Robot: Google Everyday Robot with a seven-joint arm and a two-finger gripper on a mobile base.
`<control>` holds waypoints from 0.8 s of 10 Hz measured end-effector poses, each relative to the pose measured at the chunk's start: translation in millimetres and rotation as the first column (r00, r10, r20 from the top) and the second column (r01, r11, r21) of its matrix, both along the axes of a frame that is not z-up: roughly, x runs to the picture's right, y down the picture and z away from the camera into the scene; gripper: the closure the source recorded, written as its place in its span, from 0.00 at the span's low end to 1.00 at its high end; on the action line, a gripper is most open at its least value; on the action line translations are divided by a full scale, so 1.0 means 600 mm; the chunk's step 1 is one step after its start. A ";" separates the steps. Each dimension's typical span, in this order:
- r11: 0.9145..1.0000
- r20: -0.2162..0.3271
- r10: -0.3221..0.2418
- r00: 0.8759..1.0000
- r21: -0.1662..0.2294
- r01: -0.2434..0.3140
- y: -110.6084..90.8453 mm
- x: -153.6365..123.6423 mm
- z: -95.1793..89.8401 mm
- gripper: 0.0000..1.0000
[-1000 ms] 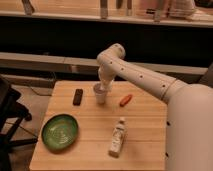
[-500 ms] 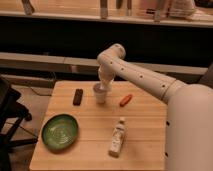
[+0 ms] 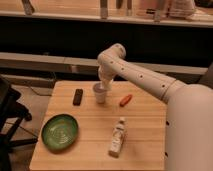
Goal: Place the white sponge in the ceramic cup
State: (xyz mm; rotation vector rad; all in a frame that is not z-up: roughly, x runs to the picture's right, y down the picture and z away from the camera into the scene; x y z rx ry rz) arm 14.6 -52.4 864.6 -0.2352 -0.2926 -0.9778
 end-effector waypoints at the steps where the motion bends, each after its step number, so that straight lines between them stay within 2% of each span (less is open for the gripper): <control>1: 1.000 0.002 -0.001 1.000 0.001 0.001 -0.001 -0.001 0.001 0.94; 5: 1.000 0.009 0.000 1.000 0.006 0.000 -0.003 -0.003 0.006 0.94; 6: 1.000 0.010 0.000 1.000 0.008 0.000 -0.004 -0.003 0.006 0.89; 8: 1.000 0.013 0.000 1.000 0.010 0.000 -0.006 -0.004 0.007 0.87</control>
